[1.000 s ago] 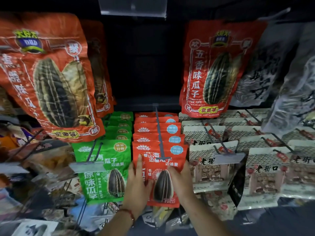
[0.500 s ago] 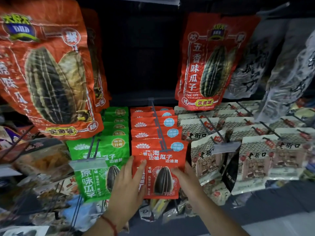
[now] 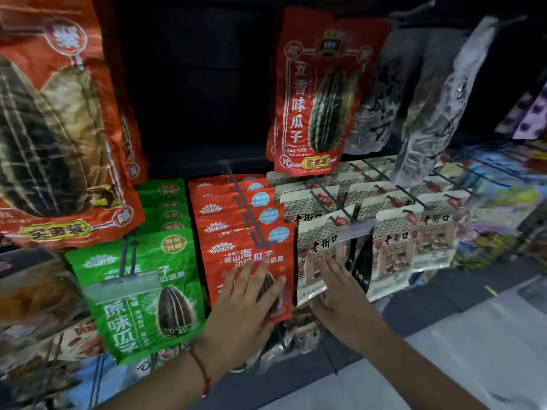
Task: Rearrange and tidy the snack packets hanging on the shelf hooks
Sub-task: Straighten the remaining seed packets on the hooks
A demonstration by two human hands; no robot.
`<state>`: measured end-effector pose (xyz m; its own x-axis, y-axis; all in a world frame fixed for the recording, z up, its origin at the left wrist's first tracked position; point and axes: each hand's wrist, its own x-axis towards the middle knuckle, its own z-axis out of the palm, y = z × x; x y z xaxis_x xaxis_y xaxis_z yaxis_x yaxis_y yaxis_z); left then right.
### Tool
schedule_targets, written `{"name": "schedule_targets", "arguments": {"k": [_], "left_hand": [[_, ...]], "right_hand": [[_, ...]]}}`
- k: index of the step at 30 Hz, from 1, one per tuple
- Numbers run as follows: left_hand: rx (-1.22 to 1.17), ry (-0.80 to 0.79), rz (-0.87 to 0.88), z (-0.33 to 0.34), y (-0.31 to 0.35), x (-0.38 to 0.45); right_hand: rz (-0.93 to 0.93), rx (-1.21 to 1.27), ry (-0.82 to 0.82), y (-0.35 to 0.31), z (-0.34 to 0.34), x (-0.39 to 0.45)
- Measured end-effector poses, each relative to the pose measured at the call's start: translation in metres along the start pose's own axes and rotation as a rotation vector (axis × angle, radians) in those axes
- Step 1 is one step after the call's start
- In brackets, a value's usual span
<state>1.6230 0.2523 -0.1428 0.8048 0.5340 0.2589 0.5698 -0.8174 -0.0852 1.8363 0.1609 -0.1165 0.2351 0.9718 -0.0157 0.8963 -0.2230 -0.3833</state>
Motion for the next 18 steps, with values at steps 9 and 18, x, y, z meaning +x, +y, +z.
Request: {"name": "schedule_targets", "arguments": {"k": [9,18], "left_hand": [[0.061,-0.084,-0.125,-0.003,0.058,0.056],[0.139,-0.144,-0.405,0.007,0.126,0.112]], "right_hand": [[-0.126,-0.197,0.017,0.059,-0.042,0.012],[-0.341,-0.148,-0.053,0.139,-0.067,0.038]]}}
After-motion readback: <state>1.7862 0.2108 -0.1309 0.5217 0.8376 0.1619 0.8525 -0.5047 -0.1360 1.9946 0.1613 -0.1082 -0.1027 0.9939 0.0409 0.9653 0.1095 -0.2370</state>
